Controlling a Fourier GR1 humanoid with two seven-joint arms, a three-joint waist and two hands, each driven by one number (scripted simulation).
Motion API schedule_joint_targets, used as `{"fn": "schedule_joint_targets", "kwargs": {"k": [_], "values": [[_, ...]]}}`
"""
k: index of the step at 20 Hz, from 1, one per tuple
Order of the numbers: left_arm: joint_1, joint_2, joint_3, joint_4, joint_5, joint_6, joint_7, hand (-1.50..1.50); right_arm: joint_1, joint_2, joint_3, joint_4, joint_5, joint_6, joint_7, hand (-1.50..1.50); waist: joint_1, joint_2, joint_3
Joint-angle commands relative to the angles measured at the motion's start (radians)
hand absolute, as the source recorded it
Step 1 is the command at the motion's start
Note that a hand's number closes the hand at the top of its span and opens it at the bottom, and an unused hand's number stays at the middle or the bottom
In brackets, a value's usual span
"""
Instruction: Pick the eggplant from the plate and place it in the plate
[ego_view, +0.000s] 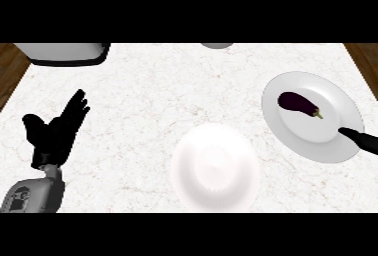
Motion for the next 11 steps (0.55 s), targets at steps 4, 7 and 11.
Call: {"fn": "schedule_joint_targets", "kwargs": {"k": [4, 7, 11], "values": [[0.011, -0.028, -0.004, 0.031, -0.023, 0.008, -0.049, 0.00, 0.044, -0.119, -0.097, 0.100, -0.087, 0.100, -0.074, -1.50, 0.000, 0.001, 0.000], [0.016, -0.009, 0.012, -0.002, -0.006, -0.016, 0.003, 0.00, 0.108, -0.027, -0.023, 0.007, -0.016, 0.020, -0.040, -1.50, 0.000, 0.000, 0.000], [-0.015, -0.033, 0.001, 0.015, -0.029, 0.008, -0.003, 0.00, 0.066, -0.118, -0.074, 0.137, -0.057, 0.084, -0.082, -1.50, 0.001, 0.001, 0.000]]}}
